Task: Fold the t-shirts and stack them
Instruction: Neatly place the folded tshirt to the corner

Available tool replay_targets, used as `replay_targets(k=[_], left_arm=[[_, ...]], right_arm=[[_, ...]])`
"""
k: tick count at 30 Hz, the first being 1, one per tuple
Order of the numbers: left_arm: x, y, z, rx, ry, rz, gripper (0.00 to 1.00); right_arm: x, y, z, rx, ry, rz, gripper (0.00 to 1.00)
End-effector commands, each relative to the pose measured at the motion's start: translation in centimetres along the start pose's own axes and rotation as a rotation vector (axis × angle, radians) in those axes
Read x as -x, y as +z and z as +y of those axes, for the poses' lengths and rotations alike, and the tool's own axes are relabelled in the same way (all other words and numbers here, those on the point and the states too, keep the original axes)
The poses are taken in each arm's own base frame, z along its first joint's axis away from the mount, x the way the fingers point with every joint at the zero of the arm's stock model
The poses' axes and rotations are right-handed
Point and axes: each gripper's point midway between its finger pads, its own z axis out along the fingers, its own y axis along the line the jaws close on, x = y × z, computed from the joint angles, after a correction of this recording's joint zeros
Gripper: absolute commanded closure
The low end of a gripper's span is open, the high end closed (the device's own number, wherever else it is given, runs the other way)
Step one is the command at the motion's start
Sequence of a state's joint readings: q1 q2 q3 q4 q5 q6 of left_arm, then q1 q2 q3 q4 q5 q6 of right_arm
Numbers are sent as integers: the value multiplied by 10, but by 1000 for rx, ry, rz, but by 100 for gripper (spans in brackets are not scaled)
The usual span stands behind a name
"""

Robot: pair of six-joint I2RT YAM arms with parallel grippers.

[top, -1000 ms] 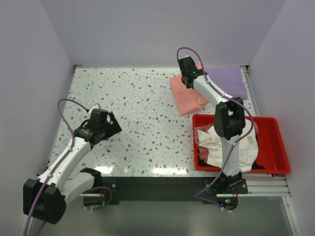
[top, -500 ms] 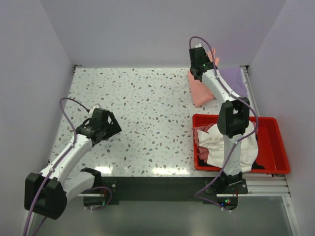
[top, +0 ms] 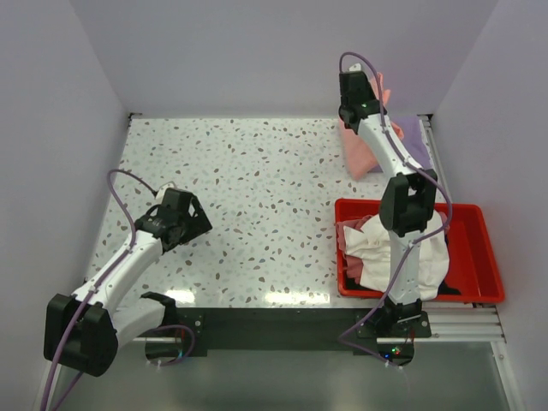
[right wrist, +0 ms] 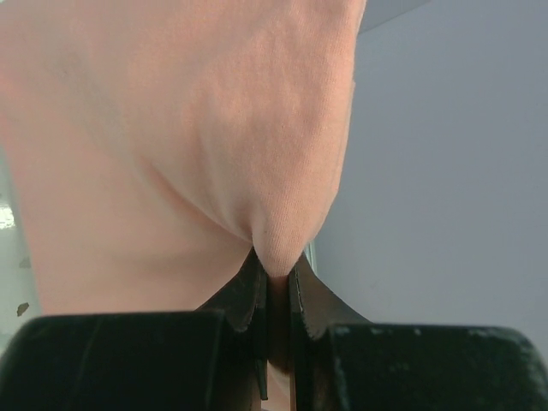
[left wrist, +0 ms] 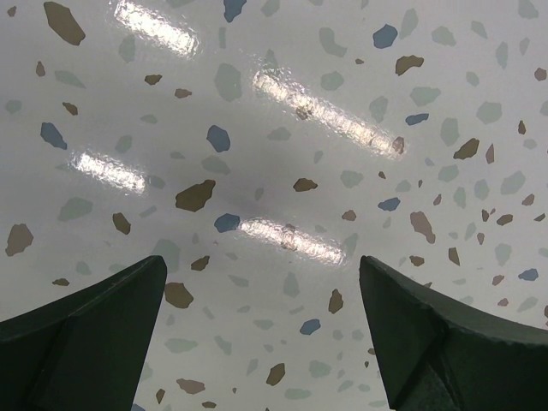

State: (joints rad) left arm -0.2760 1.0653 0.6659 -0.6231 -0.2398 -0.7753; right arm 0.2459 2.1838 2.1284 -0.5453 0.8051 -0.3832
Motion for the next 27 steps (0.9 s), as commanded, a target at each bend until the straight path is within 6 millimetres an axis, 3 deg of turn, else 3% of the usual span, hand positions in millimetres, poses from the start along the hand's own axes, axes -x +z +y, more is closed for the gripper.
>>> replay_targets(k=[1, 5, 14, 19, 27], left_arm=[[18, -6, -8, -13, -32, -51, 0], [17, -6, -8, -16, -32, -51, 0], [16, -5, -7, -8, -30, -45, 0], [16, -4, -7, -3, -32, -44, 0], [16, -5, -4, 10, -32, -43, 0]], right_arm=[[30, -15, -34, -28, 79, -78, 100], [31, -16, -36, -9, 87, -86, 100], [15, 5, -36, -15, 104, -42, 100], [2, 25, -40, -18, 122, -11, 100], [-37, 77, -32, 6, 159, 64, 100]])
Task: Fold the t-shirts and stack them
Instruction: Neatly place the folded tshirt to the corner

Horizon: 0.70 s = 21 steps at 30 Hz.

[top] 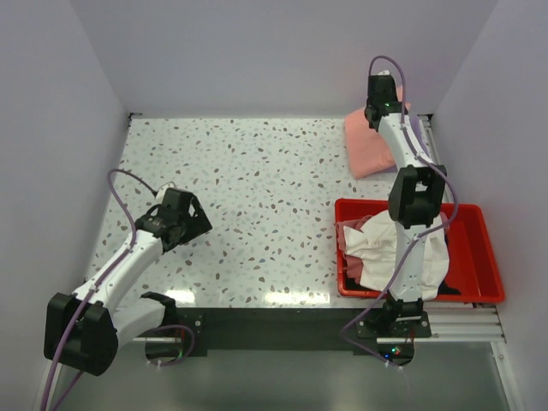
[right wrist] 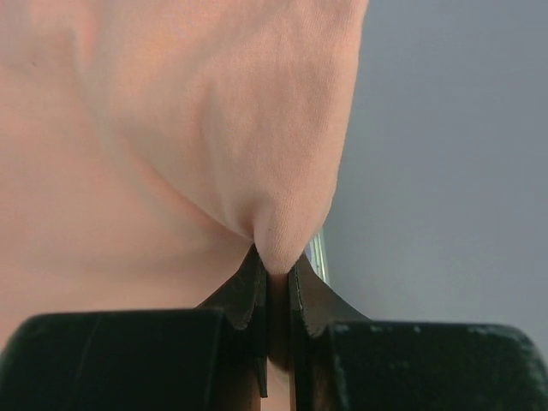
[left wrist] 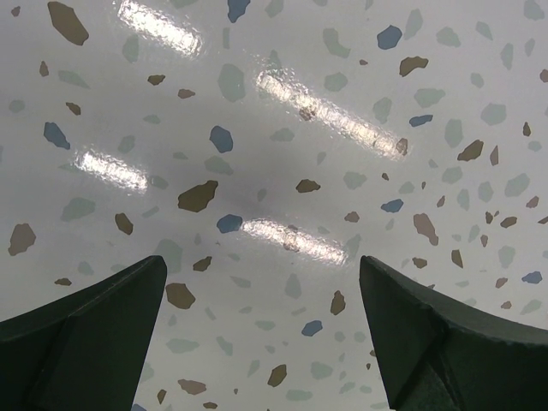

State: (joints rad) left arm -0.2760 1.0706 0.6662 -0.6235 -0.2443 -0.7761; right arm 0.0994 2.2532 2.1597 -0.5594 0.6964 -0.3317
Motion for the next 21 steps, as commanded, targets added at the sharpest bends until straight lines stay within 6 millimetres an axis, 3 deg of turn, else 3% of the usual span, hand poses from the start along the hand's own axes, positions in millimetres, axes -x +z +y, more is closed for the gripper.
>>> replay_targets(k=[1, 7, 9, 11, 14, 15, 16, 21], left_arm=[[17, -7, -6, 2, -35, -43, 0], [18, -8, -6, 9, -36, -40, 0], [19, -10, -6, 13, -37, -40, 0], [20, -11, -6, 12, -43, -43, 0], [22, -12, -7, 10, -49, -43, 0], [23, -13, -8, 9, -51, -44, 0], [23, -14, -9, 8, -51, -43, 0], [27, -16, -10, 5, -55, -50, 0]], right_arm=[[7, 21, -14, -17, 87, -37, 100], [-4, 62, -7, -6, 139, -33, 100], [-10, 75, -19, -13, 178, -24, 100], [-20, 86, -18, -9, 185, 0, 93], [-29, 96, -18, -9, 209, 16, 59], [-31, 98, -22, -24, 215, 21, 25], [-34, 102, -23, -27, 220, 27, 2], [-37, 102, -30, -40, 252, 36, 1]])
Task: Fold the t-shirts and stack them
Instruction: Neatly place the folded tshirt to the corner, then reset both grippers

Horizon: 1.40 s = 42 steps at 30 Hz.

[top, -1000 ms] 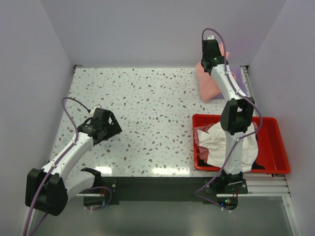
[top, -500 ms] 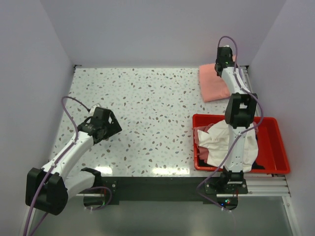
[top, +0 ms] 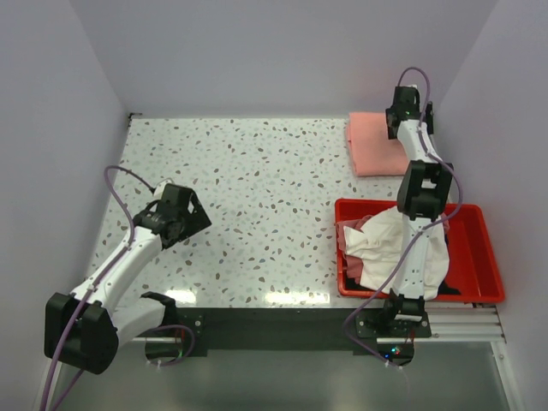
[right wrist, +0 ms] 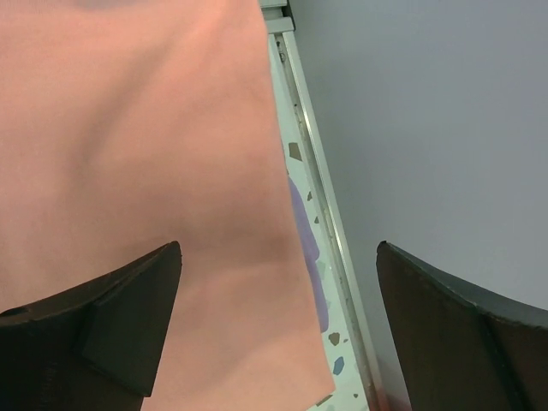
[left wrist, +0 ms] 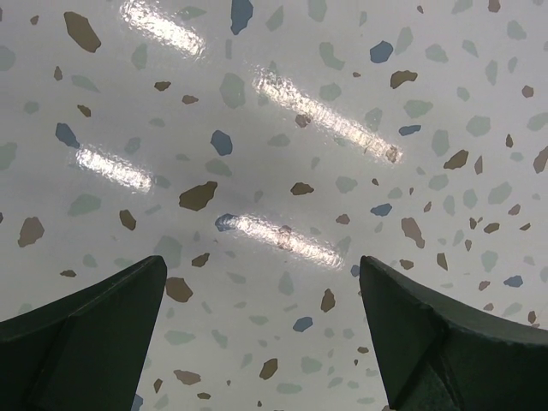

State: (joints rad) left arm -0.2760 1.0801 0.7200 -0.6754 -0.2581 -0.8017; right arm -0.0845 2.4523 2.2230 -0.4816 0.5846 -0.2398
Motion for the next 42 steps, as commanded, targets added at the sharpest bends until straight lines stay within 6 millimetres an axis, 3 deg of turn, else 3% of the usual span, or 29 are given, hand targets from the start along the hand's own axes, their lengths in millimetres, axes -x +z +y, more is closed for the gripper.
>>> replay_targets(k=[1, 7, 11, 13, 18, 19, 20, 22, 24, 25, 27, 28, 30, 31, 33, 36, 42], left_arm=[[18, -9, -8, -13, -32, -48, 0], [23, -14, -11, -33, -35, -68, 0], [27, -17, -15, -56, -34, -81, 0], [30, -20, -18, -71, -32, -89, 0], [39, -27, -28, -123, -30, -118, 0], [41, -30, -30, -138, -31, -129, 0], [43, -32, -32, -152, -34, -134, 0], [47, -37, -35, -170, -39, -152, 0], [52, -42, -37, -185, -43, -169, 0], [53, -45, -38, -194, -43, -177, 0], [54, -48, -39, -203, -43, -183, 0], [55, -50, -39, -207, -46, -187, 0], [56, -53, -39, -215, -44, -192, 0], [55, -54, -38, -213, -44, -190, 0], [57, -58, -38, -219, -46, -200, 0], [58, -63, -36, -222, -52, -205, 0], [60, -72, -28, -226, -68, -247, 0]], right_arm=[[35, -12, -21, -36, 112, -90, 1], [41, -27, -28, -20, 158, -106, 1], [47, -46, -37, -5, 198, -132, 1], [59, -66, -50, 9, 239, -174, 1], [51, -94, -38, 120, 275, -179, 1], [59, -112, -45, 143, 304, -216, 1], [45, -113, -35, 172, 306, -196, 1], [52, -133, -32, 205, 327, -255, 1], [52, -158, -40, 202, 329, -299, 1], [47, -167, -35, 200, 317, -295, 1], [47, -191, -52, 188, 386, -318, 1], [41, -205, -33, 248, 377, -317, 1], [46, -235, -32, 313, 430, -369, 1], [38, -246, -16, 352, 406, -367, 1], [34, -270, -17, 344, 393, -389, 1], [18, -307, 7, 420, 359, -390, 1], [-45, -331, 40, 577, 302, -295, 1]])
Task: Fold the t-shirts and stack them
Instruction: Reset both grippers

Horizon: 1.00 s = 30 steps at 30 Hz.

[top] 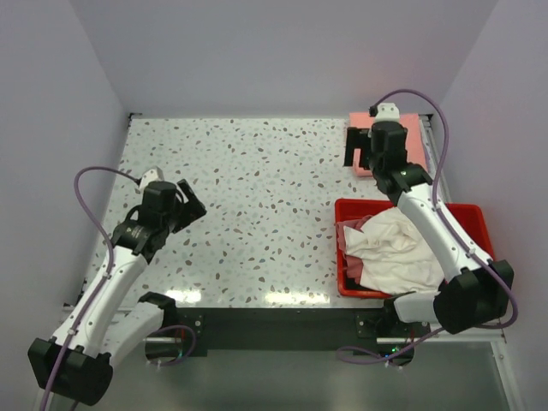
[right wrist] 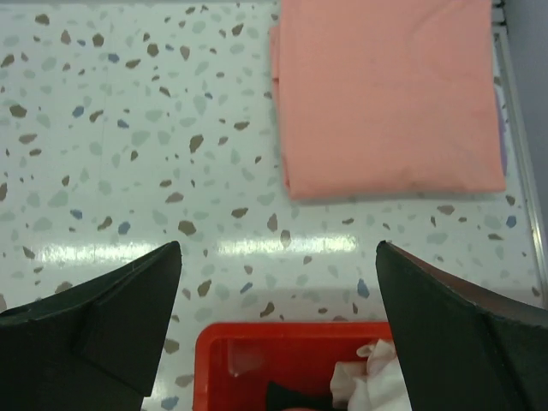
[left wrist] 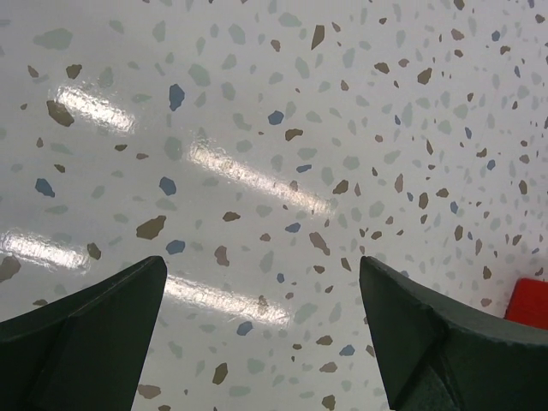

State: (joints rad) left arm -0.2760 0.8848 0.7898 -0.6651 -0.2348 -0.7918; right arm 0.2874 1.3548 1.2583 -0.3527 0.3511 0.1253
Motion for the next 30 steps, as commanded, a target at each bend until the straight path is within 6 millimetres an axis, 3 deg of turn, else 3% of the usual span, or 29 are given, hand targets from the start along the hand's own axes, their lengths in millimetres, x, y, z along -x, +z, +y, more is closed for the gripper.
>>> replay_targets(k=[1, 6, 7, 13, 18, 30], left_arm=[[17, -14, 0, -9, -6, -74, 0], [22, -24, 11, 23, -7, -109, 0], [21, -25, 13, 26, -8, -112, 0], [24, -34, 20, 28, -29, -156, 0], [28, -43, 23, 8, -67, -199, 0], [24, -48, 33, 18, -101, -226, 0]], right_arm=[[-39, -20, 11, 65, 38, 79, 1], [-72, -53, 41, 230, 46, 127, 1], [-88, -60, 52, 294, 48, 160, 1], [-117, -96, 64, 449, 128, 167, 1], [-112, -122, 80, 613, 165, 100, 1], [-125, -124, 75, 607, 154, 94, 1]])
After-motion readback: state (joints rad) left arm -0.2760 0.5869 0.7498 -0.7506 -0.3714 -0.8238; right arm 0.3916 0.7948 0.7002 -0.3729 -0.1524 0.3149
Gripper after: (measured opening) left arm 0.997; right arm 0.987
